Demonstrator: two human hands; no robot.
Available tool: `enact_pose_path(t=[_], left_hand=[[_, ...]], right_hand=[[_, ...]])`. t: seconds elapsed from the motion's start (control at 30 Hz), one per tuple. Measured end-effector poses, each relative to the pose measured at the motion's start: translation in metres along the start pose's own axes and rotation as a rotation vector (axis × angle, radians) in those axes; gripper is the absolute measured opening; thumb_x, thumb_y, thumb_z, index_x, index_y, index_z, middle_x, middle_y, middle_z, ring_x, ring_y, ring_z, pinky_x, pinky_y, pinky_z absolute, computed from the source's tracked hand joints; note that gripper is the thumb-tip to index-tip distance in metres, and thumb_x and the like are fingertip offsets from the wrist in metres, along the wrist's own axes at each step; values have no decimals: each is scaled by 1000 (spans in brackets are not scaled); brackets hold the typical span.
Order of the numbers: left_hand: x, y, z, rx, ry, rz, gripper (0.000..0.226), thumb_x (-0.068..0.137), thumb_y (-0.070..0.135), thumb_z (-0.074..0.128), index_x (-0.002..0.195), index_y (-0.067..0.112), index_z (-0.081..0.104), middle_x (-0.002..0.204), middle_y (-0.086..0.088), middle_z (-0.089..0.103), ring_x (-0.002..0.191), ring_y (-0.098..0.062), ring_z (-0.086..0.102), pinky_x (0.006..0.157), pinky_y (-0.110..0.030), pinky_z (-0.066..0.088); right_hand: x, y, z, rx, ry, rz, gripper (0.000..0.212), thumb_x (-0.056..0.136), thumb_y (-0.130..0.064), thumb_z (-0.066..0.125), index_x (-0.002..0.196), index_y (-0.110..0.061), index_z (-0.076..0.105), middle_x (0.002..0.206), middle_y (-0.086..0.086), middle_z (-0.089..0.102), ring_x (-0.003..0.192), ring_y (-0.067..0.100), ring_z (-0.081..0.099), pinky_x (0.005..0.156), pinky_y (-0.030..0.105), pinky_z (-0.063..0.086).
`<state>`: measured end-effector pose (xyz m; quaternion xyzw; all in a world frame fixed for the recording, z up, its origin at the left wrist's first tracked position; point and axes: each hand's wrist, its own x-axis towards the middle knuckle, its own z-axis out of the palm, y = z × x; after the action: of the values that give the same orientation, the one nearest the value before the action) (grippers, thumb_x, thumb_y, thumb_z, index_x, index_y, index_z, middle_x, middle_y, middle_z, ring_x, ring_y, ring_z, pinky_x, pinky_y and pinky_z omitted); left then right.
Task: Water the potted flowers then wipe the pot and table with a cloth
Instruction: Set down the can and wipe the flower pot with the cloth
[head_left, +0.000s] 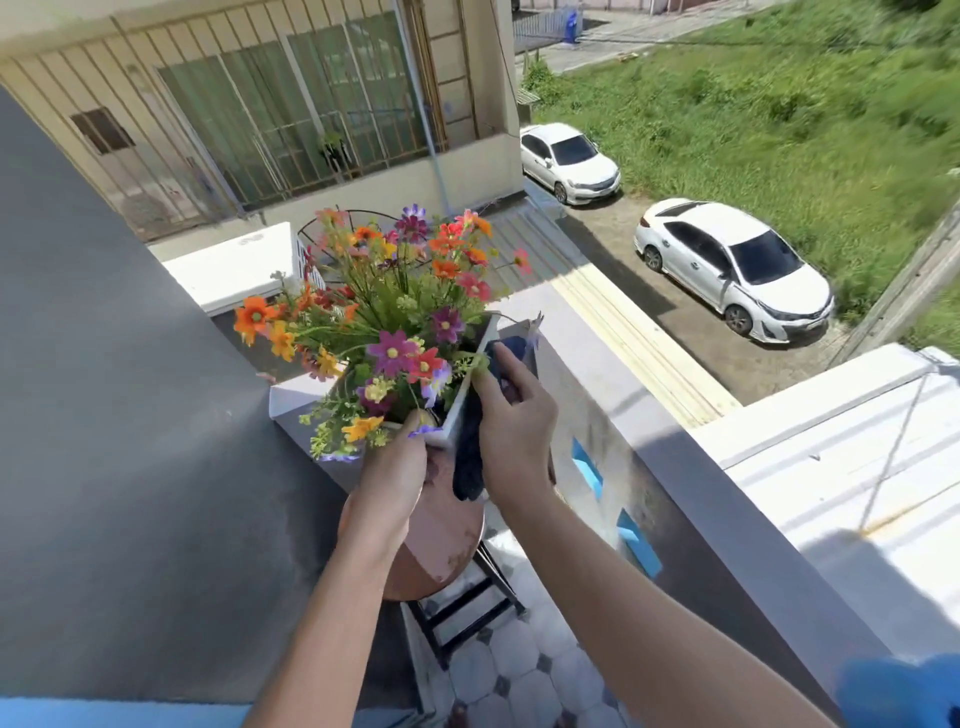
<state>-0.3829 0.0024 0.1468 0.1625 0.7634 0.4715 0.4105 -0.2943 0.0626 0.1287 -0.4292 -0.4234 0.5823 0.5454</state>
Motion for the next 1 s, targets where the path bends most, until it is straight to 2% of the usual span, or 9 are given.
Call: enact_pose_path(t=[0.03,0.1,0.2,0.27,0.4,0.53,0.63,0.77,1.0], left_hand=[[0,1,-3,-28,-25,30,33,88,27,40,82,3,61,70,-13,61,42,-20,48,45,-28,30],[-2,0,-7,-65,-37,71,28,94,20,36,71,12,50,57,-5,53,40,-13,32,47,-28,15],[-19,2,-6,-138,-89,94,36,99,8,34,68,9,53,53,-6,54,37,-10,33,36,-22,23],[-21,3,-5,-166,-97,66,38,100,5,32,68,8,53,49,-5,54,36,-10,35,32,-19,25],[-16,7,-3,-230,-66,47,36,97,2,28,69,12,49,55,-9,52,39,-11,34,33,-19,23],[-5,10,-12,-334,-56,38,32,97,5,28,70,14,43,60,-12,48,33,-9,33,31,-15,23],[1,8,-17,-320,-58,53,32,97,5,26,72,13,44,54,-9,49,31,-7,33,31,-15,22],[0,-1,-12,-286,-78,36,29,95,3,25,76,12,45,47,-5,54,32,-7,34,31,-16,23],[0,-13,-16,-258,-26,39,22,89,7,31,71,10,43,42,-2,49,29,-6,26,31,-14,16]], right_hand=[[4,-2,1,11,-7,-7,39,91,-15,67,130,-16,68,121,-5,72,106,2,66,94,23,51],[18,-7,6,4,-13,-40,29,91,-18,63,119,-18,73,107,-5,73,92,4,62,84,23,49],[50,-12,11,-65,46,-104,15,93,-13,58,94,-20,72,88,-9,64,80,4,57,77,24,45],[64,-13,11,-124,83,-127,22,95,-13,59,111,-15,74,103,-2,70,96,10,64,86,25,49],[35,-5,17,-151,35,-213,15,90,-16,57,93,-23,69,91,-13,61,85,3,56,82,27,44],[-13,18,8,-183,-82,-344,32,94,0,61,124,-6,69,117,-2,69,113,1,60,98,17,44],[-27,34,-4,-230,-143,-358,34,94,1,60,127,-5,68,116,-1,66,113,-3,58,97,13,42],[-14,35,-7,-205,-56,-252,33,96,-3,61,128,-8,67,115,-5,65,110,-9,56,95,7,39],[28,-6,-4,-115,-31,-227,30,95,-4,58,118,-15,73,110,-10,72,106,-4,63,93,16,48]])
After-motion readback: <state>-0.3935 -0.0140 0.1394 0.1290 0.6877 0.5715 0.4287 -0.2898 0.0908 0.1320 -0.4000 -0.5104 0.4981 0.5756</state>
